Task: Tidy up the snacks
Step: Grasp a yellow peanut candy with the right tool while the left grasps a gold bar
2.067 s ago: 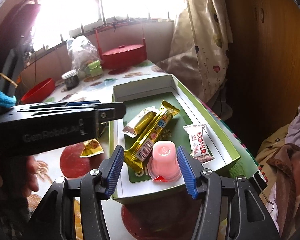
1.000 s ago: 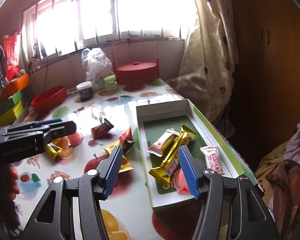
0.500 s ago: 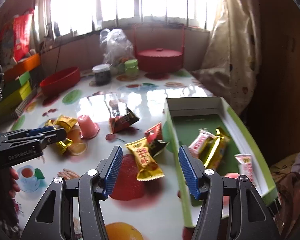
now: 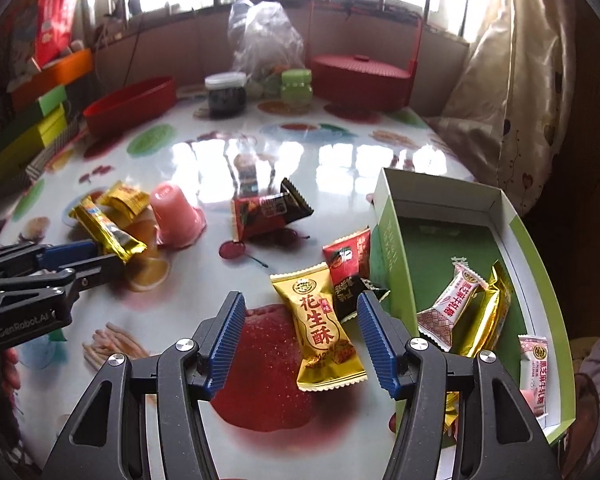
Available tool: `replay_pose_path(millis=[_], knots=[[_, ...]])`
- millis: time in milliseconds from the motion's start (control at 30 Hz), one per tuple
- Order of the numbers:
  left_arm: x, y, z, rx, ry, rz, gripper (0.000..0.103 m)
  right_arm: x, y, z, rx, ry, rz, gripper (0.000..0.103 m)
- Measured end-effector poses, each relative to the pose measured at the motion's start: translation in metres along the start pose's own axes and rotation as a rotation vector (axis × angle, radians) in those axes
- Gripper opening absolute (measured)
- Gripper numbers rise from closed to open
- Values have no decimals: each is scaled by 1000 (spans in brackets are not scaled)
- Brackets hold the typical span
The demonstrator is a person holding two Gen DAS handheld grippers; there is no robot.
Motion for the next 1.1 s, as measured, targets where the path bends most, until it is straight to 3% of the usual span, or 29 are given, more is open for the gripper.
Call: replay_pose_path(millis=[233, 667, 800, 1100], knots=[[-9, 4, 3, -19, -42, -8, 45, -5, 5, 16, -61, -23, -7, 58], [-68, 21, -11, -20, -148, -82, 45, -29, 14, 14, -62, -159, 10, 58], [-85, 27, -16, -20, -175, -104, 45, -20, 11, 10, -36, -151, 55, 58], [-94, 14, -27, 39, -111, -159, 45, -14, 10, 19, -54, -137, 114, 58]])
Point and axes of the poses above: each gripper's, at about its wrist camera, not at the fingertips, and z roughly the way its jaws point, x to its right, y to its underside, the point moved 6 cm from there along z, roughly the way its jaws point, and after that the axes turned 6 degrees about -y, right-handed, at the moved point
